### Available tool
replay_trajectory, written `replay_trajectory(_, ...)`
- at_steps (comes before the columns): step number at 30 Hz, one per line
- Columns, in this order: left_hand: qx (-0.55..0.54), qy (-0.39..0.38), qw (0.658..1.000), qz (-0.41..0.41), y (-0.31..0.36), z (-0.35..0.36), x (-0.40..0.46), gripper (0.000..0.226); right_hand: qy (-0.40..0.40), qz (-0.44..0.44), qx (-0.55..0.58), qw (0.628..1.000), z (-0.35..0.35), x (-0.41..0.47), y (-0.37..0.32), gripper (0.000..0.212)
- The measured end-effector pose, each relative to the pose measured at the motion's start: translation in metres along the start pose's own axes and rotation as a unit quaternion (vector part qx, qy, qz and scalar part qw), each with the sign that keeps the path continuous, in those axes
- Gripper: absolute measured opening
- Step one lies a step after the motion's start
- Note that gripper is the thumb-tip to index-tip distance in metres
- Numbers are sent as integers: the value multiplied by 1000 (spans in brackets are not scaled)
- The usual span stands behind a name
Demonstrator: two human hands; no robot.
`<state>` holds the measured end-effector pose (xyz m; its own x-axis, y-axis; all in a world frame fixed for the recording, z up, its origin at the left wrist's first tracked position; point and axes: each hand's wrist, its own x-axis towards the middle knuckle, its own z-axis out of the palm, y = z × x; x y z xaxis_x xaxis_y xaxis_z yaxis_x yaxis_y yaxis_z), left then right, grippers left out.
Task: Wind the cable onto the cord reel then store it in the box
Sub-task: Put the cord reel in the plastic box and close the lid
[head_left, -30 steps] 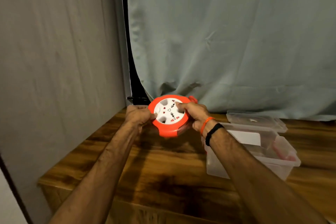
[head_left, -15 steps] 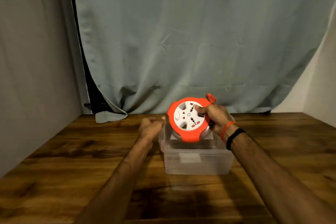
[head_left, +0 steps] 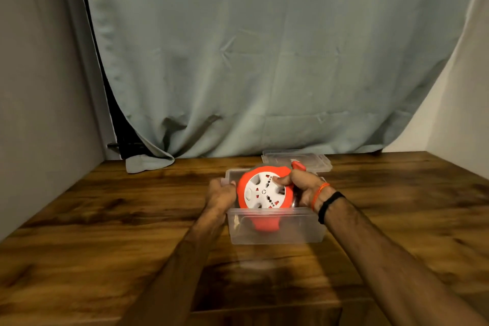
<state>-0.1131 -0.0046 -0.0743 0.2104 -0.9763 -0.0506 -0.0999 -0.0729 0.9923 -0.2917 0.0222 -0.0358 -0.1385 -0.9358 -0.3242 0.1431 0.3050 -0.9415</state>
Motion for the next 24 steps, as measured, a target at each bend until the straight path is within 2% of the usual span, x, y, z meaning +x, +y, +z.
replay_trajectory(1, 1, 1, 1000, 3, -1, 0, 0, 9, -6, 1, -3, 1000, 0, 1, 0, 24)
replay_trajectory(2, 0, 1, 1000, 2, -1, 0, 1, 8, -12, 1, -3, 1000, -1, 3, 0, 36)
replay_trajectory(4, -5, -1, 1000, 0, -1, 0, 1, 9, -14, 5, -7, 1000, -4, 6, 1, 78)
replay_trajectory(5, -6, -2, 1000, 2, -1, 0, 1, 10, -19, 10, -12, 1000, -5, 9, 2, 83)
replay_trajectory(6, -5, -3, 1000, 3, -1, 0, 1, 10, -25, 18, -18, 999, -6, 10, 3, 71)
replay_trajectory(8, 2, -6, 1000, 4, -1, 0, 2, 13, -31, 38, -48, 998, -7, 11, 3, 33)
replay_trajectory(11, 9, -5, 1000, 2, -1, 1, 3, 19, -49, 51, -92, 993, -13, 10, 2, 13)
replay_trajectory(16, 10, -13, 1000, -3, -3, 1, 2, 27, -42, 66, -168, 983, -16, 6, 1, 20)
replay_trajectory(20, 7, -12, 1000, 0, -1, 0, 0, 26, -8, 29, -235, 972, -16, 4, -1, 55)
replay_trajectory(22, 8, -13, 1000, -3, 1, -1, -1, 28, 11, 10, -280, 960, -17, 2, -2, 51)
replay_trajectory(24, 13, -14, 1000, -7, 2, -2, -3, 29, 18, 0, -302, 953, -17, -3, -4, 32)
